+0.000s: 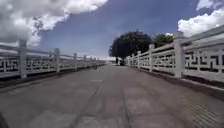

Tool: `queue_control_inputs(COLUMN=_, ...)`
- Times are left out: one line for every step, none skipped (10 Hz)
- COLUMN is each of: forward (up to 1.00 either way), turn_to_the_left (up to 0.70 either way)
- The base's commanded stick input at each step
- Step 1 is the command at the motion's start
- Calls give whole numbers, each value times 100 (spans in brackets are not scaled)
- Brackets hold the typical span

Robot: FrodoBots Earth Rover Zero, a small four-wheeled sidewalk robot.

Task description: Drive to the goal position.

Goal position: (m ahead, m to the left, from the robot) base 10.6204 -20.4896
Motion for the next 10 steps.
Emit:
queue_control_inputs(forward=70, turn_to_the_left=0)
queue_control_inputs(forward=70, turn_to_the_left=0)
queue_control_inputs(forward=70, turn_to_the_left=0)
queue_control_inputs(forward=70, turn_to_the_left=0)
queue_control_inputs(forward=70, turn_to_the_left=0)
queue_control_inputs(forward=70, turn_to_the_left=0)
queue_control_inputs(forward=70, turn_to_the_left=0)
queue_control_inputs(forward=70, turn_to_the_left=0)
queue_control_inputs(forward=70, turn_to_the_left=0)
queue_control_inputs(forward=70, turn_to_the_left=0)
